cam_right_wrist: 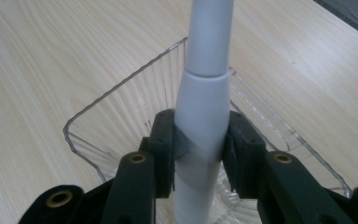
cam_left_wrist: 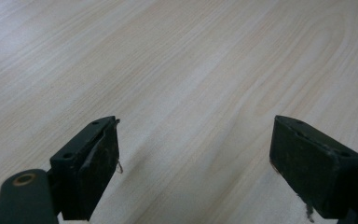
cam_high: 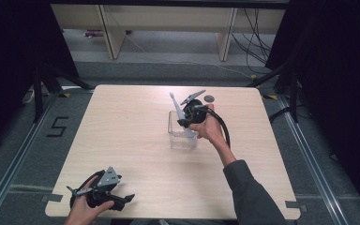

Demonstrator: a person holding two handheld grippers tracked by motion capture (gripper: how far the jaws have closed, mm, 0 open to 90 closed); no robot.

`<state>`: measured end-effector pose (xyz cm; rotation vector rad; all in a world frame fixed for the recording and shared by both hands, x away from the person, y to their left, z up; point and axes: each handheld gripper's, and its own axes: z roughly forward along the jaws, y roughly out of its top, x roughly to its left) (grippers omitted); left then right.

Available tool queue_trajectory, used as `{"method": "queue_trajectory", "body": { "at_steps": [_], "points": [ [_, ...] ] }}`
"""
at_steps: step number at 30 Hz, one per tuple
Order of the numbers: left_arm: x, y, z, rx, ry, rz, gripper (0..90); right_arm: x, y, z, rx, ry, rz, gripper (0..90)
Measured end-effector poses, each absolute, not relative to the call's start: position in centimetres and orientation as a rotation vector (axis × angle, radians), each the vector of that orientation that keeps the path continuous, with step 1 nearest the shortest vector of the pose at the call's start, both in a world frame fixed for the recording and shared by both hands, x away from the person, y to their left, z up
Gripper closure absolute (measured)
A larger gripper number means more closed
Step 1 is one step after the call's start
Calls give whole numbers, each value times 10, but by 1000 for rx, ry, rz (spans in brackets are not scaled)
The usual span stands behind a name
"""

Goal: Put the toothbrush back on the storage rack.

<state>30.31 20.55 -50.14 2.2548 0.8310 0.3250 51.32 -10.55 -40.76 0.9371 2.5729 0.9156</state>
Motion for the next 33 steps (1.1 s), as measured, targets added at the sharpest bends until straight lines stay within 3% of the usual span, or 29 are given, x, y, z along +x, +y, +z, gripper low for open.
{"method": "queue_trajectory", "body": {
  "at_steps": [33],
  "points": [
    [303, 205, -501, 2250, 828, 321, 153, 526, -83, -419, 1007, 2634, 795, 654]
  ]
}}
